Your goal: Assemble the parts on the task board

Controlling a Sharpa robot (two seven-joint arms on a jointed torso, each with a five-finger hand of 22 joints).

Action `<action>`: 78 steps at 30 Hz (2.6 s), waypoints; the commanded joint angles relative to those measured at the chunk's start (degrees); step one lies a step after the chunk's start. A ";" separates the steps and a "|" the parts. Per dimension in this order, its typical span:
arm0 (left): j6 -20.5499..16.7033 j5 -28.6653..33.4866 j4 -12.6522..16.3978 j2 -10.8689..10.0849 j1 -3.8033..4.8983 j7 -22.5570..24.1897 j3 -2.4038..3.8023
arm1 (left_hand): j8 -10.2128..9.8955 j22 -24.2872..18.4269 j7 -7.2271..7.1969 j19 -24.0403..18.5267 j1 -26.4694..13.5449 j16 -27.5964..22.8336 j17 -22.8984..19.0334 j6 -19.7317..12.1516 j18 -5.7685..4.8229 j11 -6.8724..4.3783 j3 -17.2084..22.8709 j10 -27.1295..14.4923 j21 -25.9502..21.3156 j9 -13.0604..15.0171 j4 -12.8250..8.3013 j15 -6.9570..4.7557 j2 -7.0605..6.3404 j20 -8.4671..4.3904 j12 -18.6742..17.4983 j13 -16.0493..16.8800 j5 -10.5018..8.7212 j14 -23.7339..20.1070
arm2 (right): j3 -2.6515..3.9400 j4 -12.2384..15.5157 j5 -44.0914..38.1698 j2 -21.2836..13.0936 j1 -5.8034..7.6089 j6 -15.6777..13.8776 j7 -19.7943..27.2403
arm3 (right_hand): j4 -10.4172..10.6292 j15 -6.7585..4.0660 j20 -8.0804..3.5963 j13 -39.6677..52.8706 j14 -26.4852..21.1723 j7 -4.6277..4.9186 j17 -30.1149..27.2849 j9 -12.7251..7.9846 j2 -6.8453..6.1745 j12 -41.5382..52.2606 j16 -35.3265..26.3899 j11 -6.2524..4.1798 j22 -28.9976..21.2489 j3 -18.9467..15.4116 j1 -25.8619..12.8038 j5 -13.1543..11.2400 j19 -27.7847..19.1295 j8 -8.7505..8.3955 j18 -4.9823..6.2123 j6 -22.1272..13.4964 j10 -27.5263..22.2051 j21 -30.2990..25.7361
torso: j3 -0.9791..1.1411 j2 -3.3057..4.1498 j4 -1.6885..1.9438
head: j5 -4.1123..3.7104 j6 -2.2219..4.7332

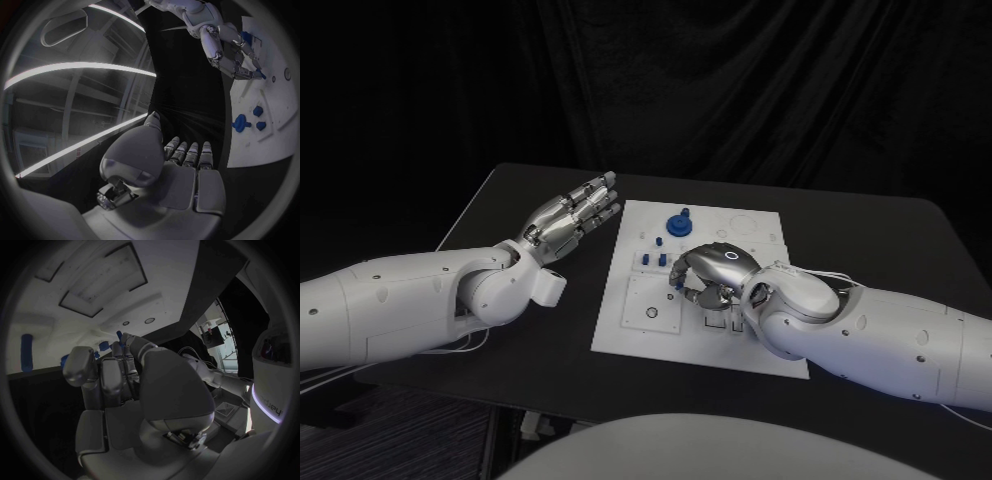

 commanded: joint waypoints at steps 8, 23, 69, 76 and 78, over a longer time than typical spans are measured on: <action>1.24 0.29 -0.06 0.29 -0.10 8.34 0.05 | 0.35 -0.08 -0.59 -0.06 0.20 -0.21 -0.08 -0.17 -0.46 0.04 0.67 -0.09 -0.19 0.02 0.21 0.53 0.66 0.68 -0.18 -0.12 0.43 -0.02 | 0.06 -0.52 -1.34 0.40 -0.71 -0.49 -2.09 | 0.02 -0.10 -0.07 0.03 0.42 -0.04 -0.23 0.10 -0.48 -0.36 -0.02 -0.17 7.38 -0.33 0.09 -0.52 0.17 -0.50 -0.46 0.44 0.51 -0.01 | -0.08 -0.05 -0.01 | 0.18 -0.01; 1.52 0.29 -0.23 0.49 -0.11 7.80 0.06 | 0.37 -0.01 -0.68 -0.05 0.55 -0.21 -0.08 -0.07 -0.60 -0.36 1.21 -0.12 -0.16 0.04 0.12 1.06 0.55 1.05 -0.19 -0.12 0.96 -0.02 | 0.07 -0.78 -1.35 1.01 -0.99 0.56 -1.81 | 0.22 -0.09 -0.09 -0.16 0.18 -0.03 -0.94 0.31 -0.52 -0.75 -0.41 -0.15 7.18 -0.49 -0.15 -1.03 -0.06 -0.82 -0.35 0.58 0.69 -0.65 | -0.06 0.01 -0.09 | 0.49 -0.01; 2.20 0.29 -0.98 1.20 -0.17 6.60 0.06 | 0.36 -0.02 -0.52 -0.05 0.88 -0.21 -0.08 -0.14 -0.75 -0.44 1.62 -0.12 -0.17 0.03 -0.13 1.39 0.46 1.23 -0.19 -0.12 1.84 -0.02 | 0.08 -1.72 -1.35 2.44 -1.57 2.46 -2.01 | 0.39 -0.14 -0.13 -0.41 -0.29 -0.11 -2.17 0.63 -0.51 -1.33 -1.09 -0.20 6.86 -0.63 -0.31 -1.45 -0.45 -1.20 -0.16 0.83 0.96 -1.65 | -0.07 -0.11 -0.06 | 0.42 -0.01; 2.23 0.29 -1.06 1.22 -0.21 6.44 0.06 | 0.36 -0.02 -0.52 -0.05 0.88 -0.21 -0.08 -0.14 -0.75 -0.44 1.62 -0.12 -0.17 0.03 -0.13 1.39 0.46 1.23 -0.19 -0.12 1.84 -0.02 | 0.08 -1.71 -1.35 2.34 -1.58 2.62 -2.07 | 0.39 -0.14 -0.13 -0.44 -0.34 -0.11 -2.28 0.66 -0.50 -1.41 -1.16 -0.19 6.81 -0.62 -0.30 -1.38 -0.52 -1.25 -0.13 0.84 0.95 -1.81 | -0.08 -0.12 -0.11 | 0.61 -0.01; 2.23 0.29 -1.08 1.22 -0.21 6.38 0.06 | 0.36 -0.02 -0.52 -0.05 0.88 -0.21 -0.08 -0.14 -0.75 -0.44 1.62 -0.12 -0.17 0.03 -0.13 1.39 0.46 1.23 -0.19 -0.12 1.84 -0.02 | 0.08 -1.72 -1.35 2.32 -1.58 2.67 -2.07 | 0.38 -0.14 -0.14 -0.48 -0.41 -0.10 -2.46 0.70 -0.50 -1.50 -1.27 -0.18 6.76 -0.61 -0.29 -1.28 -0.60 -1.31 -0.10 0.85 0.96 -1.99 | -0.08 -0.12 -0.14 | 0.66 -0.01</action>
